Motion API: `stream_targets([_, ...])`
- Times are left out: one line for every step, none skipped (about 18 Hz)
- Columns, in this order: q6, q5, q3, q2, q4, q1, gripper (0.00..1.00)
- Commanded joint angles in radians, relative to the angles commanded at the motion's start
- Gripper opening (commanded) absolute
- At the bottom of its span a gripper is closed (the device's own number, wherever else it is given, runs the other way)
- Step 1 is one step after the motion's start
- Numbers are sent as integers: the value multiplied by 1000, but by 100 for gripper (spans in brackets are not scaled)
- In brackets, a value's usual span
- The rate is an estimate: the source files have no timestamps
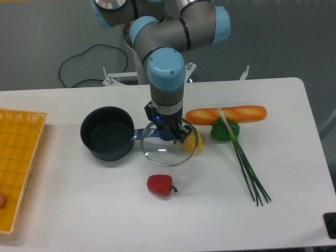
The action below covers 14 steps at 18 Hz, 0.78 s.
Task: Place the lid on the table
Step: 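Grip the glass lid knob and lift the lid off the table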
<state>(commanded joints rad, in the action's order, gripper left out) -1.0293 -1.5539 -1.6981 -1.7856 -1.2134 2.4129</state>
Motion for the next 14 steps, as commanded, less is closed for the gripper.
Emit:
stream_targets([0, 0, -5, 0, 0, -2, 60])
stream_targets([2, 0, -8, 2, 0, -2, 60])
stream_targets([6, 0, -6, 2, 0, -2, 60])
stream_targets([24, 0, 1, 0, -2, -3, 60])
stream_targets([52, 2, 9, -2, 0, -6, 60])
stream_targets([70, 0, 15, -5, -2, -8, 60])
stream_targets([75, 0, 18, -11, -5, -8, 60])
stream_targets([75, -2, 20, -12, -8, -9, 60])
stream_targets([77, -2, 20, -11, -9, -9, 60])
stream_targets([80, 0, 20, -11, -9, -9, 60])
stream_targets([89, 0, 20, -11, -9, -9, 60])
stream_targets([104, 0, 20, -11, -9, -11, 60])
stream_targets([119, 3, 20, -12, -9, -14, 60])
stream_targets([132, 3, 23, -12, -8, -20, 60])
